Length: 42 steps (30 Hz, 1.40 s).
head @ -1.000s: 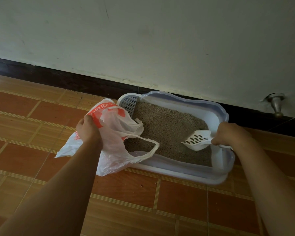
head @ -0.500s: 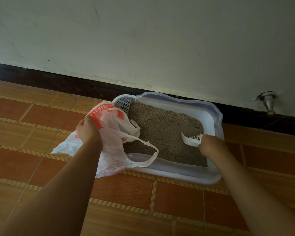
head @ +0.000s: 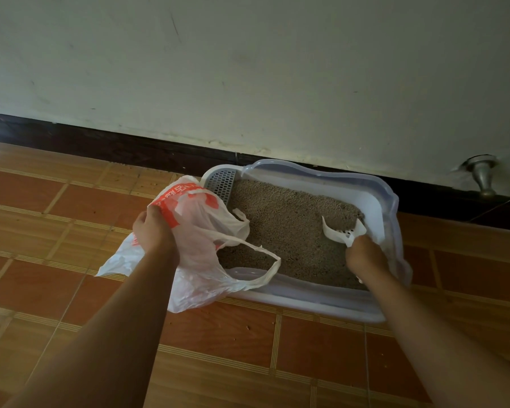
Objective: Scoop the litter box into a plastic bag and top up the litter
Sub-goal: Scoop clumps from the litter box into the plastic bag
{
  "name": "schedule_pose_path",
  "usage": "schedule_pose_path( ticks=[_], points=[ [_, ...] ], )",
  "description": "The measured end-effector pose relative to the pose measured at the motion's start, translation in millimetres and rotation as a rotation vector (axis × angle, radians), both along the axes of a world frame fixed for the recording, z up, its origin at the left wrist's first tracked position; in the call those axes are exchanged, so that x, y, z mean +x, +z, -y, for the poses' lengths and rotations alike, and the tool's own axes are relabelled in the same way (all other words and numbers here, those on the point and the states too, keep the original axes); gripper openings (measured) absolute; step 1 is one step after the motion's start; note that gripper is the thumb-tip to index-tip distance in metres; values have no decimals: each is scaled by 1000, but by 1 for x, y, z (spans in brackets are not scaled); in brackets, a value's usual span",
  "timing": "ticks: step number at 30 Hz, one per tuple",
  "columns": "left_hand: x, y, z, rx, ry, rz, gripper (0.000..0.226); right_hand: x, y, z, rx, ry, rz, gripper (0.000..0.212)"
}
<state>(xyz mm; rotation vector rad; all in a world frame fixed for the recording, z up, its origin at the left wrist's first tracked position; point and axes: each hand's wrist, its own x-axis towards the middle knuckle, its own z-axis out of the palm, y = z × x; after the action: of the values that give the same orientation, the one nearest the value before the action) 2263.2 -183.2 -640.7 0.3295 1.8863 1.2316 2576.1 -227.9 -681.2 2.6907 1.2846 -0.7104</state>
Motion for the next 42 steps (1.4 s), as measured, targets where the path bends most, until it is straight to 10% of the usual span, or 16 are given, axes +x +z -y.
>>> schedule_pose_path(
  ticks=[25, 42],
  points=[
    [11, 5, -1, 10, -25, 28, 38, -5, 34, -2, -280, -4, -111, 30],
    [9, -2, -8, 22, -36, 25, 36, 4, -6, 2, 15, -148, -76, 37]
  ],
)
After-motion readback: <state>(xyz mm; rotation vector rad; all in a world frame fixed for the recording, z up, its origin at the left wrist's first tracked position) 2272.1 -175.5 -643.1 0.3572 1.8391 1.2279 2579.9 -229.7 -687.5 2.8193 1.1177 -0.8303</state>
